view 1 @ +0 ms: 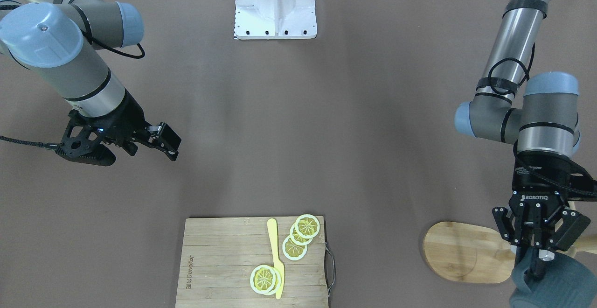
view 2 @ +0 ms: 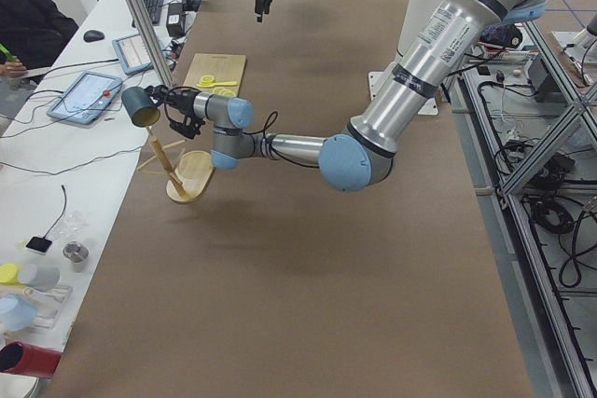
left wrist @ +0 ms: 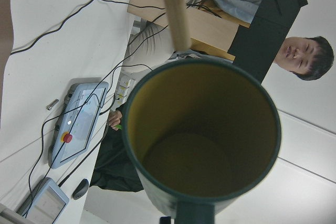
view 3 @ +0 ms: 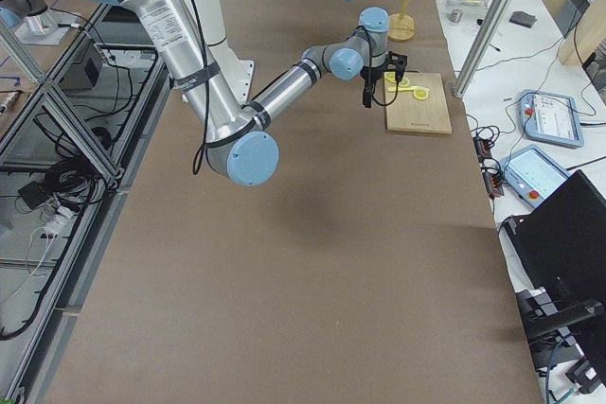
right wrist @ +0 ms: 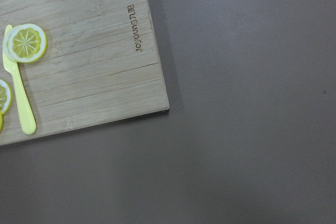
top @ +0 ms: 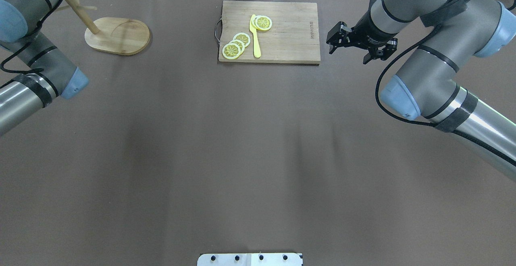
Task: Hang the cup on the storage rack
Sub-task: 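Hook the mug handle over the wooden peg with the left gripper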
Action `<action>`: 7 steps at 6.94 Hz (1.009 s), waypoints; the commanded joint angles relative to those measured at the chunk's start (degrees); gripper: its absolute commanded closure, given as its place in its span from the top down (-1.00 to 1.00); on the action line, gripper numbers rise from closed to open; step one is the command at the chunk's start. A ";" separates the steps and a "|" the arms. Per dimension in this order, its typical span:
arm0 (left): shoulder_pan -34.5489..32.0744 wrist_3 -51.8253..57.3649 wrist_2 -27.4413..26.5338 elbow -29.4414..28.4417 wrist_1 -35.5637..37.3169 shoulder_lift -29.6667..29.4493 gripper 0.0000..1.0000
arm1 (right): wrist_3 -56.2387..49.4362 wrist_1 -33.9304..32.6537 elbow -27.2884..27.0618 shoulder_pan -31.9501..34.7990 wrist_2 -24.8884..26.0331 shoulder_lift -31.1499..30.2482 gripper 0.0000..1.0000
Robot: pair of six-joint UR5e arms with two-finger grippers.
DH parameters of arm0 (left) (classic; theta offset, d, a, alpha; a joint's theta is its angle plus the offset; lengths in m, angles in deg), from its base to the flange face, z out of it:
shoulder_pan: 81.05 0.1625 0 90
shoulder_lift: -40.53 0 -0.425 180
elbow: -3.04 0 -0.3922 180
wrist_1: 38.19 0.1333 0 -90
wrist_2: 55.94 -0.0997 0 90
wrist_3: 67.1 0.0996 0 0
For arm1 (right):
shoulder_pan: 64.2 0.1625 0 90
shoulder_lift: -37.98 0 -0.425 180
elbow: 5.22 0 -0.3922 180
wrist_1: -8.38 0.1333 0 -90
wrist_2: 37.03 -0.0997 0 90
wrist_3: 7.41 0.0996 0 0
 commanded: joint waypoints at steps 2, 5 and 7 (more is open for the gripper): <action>-0.33 -0.12 1.03 -0.56 -0.08 0.24 -1.00 | 0.07 -0.05 -0.09 -0.73 0.86 0.11 1.00; -0.25 -0.29 2.18 1.54 -0.26 1.29 -1.00 | 0.07 -0.14 -0.35 -0.91 0.95 -0.07 1.00; -0.25 -0.29 3.85 2.34 -0.26 2.17 -1.00 | 0.07 -0.14 -0.70 -0.91 0.95 -0.42 1.00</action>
